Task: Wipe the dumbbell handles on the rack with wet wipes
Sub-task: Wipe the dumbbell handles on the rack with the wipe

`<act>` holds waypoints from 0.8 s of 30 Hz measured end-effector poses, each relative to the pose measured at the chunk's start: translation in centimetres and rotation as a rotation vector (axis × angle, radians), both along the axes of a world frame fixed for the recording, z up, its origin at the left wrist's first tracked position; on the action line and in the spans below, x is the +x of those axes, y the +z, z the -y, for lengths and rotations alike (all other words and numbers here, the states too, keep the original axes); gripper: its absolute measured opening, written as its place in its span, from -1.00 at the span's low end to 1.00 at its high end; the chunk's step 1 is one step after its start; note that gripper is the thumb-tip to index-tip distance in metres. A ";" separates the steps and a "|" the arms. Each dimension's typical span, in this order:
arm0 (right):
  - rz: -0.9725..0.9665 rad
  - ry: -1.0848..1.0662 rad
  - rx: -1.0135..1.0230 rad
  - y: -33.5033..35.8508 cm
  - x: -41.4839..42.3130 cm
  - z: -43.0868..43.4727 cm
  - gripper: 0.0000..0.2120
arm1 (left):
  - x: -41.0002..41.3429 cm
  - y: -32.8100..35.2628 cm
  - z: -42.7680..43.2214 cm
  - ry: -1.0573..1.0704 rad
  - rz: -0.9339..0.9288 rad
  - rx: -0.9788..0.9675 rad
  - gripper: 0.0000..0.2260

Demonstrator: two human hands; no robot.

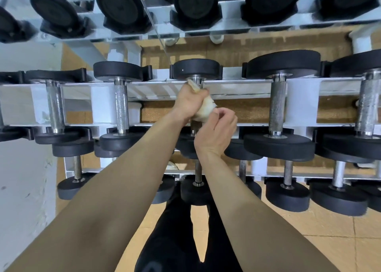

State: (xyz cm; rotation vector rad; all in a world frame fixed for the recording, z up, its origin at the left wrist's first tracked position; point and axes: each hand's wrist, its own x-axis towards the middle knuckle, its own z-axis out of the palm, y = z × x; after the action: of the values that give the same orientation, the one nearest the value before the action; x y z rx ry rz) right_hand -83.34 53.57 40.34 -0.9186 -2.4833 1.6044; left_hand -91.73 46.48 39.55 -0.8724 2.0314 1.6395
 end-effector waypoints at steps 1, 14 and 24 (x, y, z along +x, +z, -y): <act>-0.003 0.005 0.003 0.0 0.1 0.0 -0.66 | -0.5 0.0 -0.3 0.034 -0.007 -0.022 -0.79; 0.068 0.078 -0.033 0.5 0.0 -1.0 -0.71 | 5.3 0.8 2.3 -0.512 0.110 -0.229 -0.56; 0.313 0.397 -0.149 4.4 1.1 -5.4 -0.71 | 11.3 7.9 2.4 -0.097 -0.083 -0.337 -0.93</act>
State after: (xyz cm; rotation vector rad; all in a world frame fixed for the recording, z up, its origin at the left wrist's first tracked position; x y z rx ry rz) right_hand -82.28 58.97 44.73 -0.7786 -2.9446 1.9114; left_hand -80.48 44.07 47.46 -0.8091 2.4128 1.3234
